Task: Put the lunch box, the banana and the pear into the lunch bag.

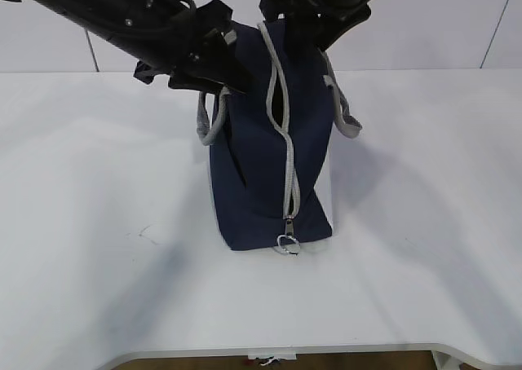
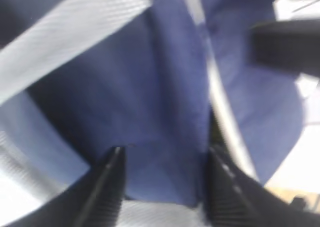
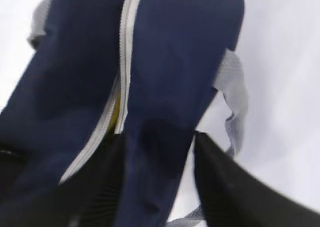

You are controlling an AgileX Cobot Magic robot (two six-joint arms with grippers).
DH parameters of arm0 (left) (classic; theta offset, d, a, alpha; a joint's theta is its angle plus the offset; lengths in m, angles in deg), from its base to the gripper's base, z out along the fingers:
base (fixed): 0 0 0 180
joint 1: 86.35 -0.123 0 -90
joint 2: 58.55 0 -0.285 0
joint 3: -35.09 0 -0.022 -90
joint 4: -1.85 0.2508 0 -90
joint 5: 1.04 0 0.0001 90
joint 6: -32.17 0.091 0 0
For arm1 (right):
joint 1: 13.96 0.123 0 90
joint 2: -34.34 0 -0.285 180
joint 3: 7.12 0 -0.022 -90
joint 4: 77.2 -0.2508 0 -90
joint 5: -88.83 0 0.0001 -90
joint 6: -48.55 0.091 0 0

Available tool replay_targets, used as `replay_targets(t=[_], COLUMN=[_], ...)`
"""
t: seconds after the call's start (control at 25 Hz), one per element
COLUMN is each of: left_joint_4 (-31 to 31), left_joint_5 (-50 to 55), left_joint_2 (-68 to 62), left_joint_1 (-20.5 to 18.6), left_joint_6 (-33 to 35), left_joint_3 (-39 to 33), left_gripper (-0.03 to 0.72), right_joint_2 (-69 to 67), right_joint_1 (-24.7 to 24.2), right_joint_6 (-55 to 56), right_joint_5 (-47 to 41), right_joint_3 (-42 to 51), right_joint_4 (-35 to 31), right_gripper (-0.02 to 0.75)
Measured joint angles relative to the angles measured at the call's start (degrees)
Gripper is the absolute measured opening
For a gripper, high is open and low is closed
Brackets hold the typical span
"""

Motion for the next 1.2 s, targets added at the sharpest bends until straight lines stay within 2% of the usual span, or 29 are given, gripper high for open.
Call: replay_targets(t=[0.04,0.12,0.24,0.48,0.6,0.84,1.0,1.2], left_joint_4=[0.7,2.4,5.0,6.5,5.4,4.0,12.0,26.1], left_joint_5=[0.3,1.1,3.4,12.2,16.6,17.7,18.1,18.8], left_joint_2=[0.0,0.0,0.8,3.4,3.5,4.5,7.3,12.0], left_joint_1=[0.0,-0.2,-1.7,-4.7,-4.8,-4.8,-4.4,-0.6], left_joint_6=[0.0,0.0,0.1,0.1,0.1,-0.8,-5.5,-12.2], left_joint_3=[0.0,0.0,0.0,3.8,6.5,9.5,9.7,9.1], left_gripper=[0.255,0.361,0.406,0.418,0.418,0.399,0.373,0.369], right_joint_2=[0.0,0.4,2.1,8.9,13.5,23.9,30.7,33.0], right_joint_1=[0.0,0.0,0.0,0.0,0.0,0.0,0.0,0.0], right_joint_6=[0.0,-0.1,-0.1,0.0,0.1,0.8,0.8,0.8], right_joint_5=[0.1,0.1,0.1,0.2,0.2,0.2,0.2,0.2], right_joint_3=[0.0,0.0,0.0,2.2,6.8,18.6,24.6,25.2], right_joint_4=[0.0,0.0,0.0,-1.9,-2.7,-5.3,-9.1,-9.4], right_gripper=[0.448,0.501,0.524,0.528,0.526,0.524,0.524,0.523])
